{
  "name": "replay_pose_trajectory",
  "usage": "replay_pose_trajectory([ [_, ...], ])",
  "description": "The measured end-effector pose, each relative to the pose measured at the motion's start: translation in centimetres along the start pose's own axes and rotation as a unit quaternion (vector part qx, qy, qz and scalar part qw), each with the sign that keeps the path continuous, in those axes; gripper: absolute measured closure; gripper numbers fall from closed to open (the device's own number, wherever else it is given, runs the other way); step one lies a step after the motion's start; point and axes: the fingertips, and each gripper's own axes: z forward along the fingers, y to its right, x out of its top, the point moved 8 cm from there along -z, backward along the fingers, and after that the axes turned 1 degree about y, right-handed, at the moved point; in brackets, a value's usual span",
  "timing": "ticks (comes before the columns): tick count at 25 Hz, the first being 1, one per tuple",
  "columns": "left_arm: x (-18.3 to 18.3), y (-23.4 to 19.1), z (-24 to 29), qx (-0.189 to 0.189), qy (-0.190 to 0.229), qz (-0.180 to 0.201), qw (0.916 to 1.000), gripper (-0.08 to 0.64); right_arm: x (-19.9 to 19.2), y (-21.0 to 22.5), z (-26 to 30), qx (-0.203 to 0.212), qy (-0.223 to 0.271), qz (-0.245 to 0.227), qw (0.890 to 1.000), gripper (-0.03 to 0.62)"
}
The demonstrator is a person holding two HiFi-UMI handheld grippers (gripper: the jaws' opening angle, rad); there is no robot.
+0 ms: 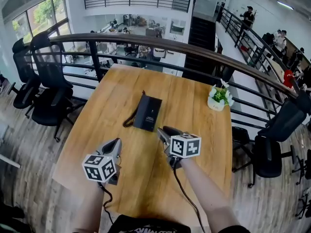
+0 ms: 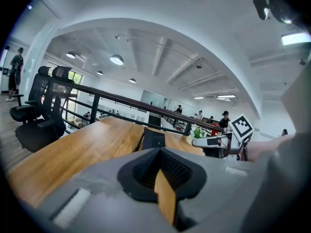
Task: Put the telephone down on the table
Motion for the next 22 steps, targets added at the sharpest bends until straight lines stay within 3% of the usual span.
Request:
replay_pose_trajectory([
  [6,-1.2,4.7,-2.6,0.005,-0.009,0.026,0.9996,0.558,-1.6,-0.3,-5.2,0.018,0.010,0.008,1.000,0.496],
  [11,-2.5,8.0,-4.6,0.023,0.001,0.021,0.9995,0.558,-2.8,0.4,-9.2,0.001,0.023,0.011,1.000,0.592],
  [22,-6.6,16.1,-10.1,0.072,0.021,0.004,0.9972,0.558,-6.5,0.8,-16.9,0.061,0.008,0.024,0.998,0.594],
])
